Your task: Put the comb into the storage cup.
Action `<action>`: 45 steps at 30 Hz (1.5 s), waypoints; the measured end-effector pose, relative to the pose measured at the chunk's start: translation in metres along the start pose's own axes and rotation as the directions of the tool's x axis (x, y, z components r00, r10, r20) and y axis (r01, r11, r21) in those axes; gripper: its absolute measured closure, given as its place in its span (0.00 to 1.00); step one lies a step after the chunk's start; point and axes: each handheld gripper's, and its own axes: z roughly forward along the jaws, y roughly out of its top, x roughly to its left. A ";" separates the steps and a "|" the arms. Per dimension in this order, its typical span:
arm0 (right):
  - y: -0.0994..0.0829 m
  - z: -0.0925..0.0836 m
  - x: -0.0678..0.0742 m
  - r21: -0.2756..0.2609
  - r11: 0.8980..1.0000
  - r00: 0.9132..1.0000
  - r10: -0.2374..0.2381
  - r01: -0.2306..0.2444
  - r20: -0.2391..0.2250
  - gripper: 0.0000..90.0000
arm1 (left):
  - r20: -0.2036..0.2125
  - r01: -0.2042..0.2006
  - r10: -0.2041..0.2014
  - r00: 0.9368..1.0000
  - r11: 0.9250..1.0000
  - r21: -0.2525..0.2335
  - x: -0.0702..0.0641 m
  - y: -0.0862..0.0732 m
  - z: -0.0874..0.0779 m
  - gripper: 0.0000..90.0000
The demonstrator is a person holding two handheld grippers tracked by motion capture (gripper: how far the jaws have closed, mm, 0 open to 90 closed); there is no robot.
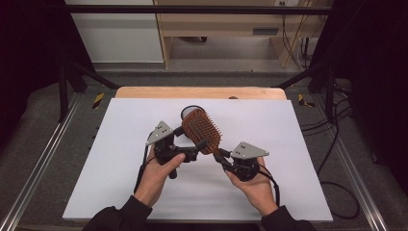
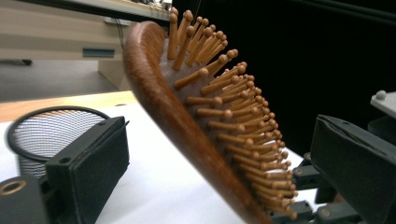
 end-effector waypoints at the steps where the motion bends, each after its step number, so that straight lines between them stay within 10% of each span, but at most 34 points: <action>1: 0.000 0.000 0.000 -0.004 1.000 1.000 -0.002 0.002 -0.001 0.81 | 0.002 0.002 -0.002 1.000 1.000 0.000 -0.001 0.001 0.001 0.05; 19: 0.002 -0.001 0.004 -0.034 0.999 1.000 -0.025 0.025 0.007 0.81 | -0.001 0.064 -0.064 0.998 0.996 -0.062 0.001 0.019 -0.001 0.22; 34: 0.001 -0.001 0.004 -0.039 0.999 0.999 -0.028 0.028 0.016 0.81 | 0.029 0.208 -0.207 0.978 0.976 -0.069 0.008 0.022 0.001 0.40; 45: 0.000 0.000 0.004 -0.036 0.999 0.999 -0.033 0.034 0.017 0.81 | 0.011 0.227 -0.227 0.974 0.971 -0.069 0.007 0.022 0.002 0.45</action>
